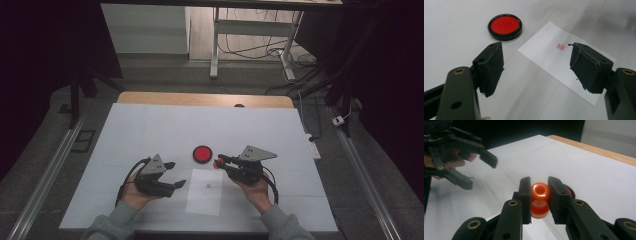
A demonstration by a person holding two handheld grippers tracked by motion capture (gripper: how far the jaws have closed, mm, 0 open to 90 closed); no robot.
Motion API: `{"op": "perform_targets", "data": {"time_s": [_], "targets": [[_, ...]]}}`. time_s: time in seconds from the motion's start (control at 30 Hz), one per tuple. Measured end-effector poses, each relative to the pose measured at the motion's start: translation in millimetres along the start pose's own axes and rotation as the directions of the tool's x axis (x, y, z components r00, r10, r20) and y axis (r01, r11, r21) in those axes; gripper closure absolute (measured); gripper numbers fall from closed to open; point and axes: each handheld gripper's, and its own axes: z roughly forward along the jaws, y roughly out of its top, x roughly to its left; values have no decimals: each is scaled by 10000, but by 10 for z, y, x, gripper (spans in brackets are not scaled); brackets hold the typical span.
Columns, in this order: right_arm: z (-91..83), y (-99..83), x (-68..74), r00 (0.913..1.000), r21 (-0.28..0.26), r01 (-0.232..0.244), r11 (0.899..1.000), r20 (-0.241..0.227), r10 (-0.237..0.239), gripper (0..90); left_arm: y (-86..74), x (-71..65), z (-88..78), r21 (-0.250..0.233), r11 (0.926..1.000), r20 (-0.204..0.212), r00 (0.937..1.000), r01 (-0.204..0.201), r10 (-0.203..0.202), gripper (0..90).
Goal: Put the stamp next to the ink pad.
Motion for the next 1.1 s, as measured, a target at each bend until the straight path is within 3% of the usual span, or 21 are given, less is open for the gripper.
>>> {"op": "perform_targets", "data": {"time_s": [0.33, 0.67, 1.1], "targets": [[-38, 12, -194, 9986, -117, -389, 9992, 362, 393, 727, -198, 151, -240, -167, 9969, -490, 9958, 762, -770, 270], [-91, 15, -427, 9917, -30, -623, 9981, 1122, 623, 727, -315, 180, -313, -46, 9959, -669, 9936, 909, -910, 268], [168, -70, -635, 9825, 407, -1017, 9940, 1608, 939, 726, -469, 242, -439, -152, 9935, -854, 9898, 1133, -1141, 271]]}}
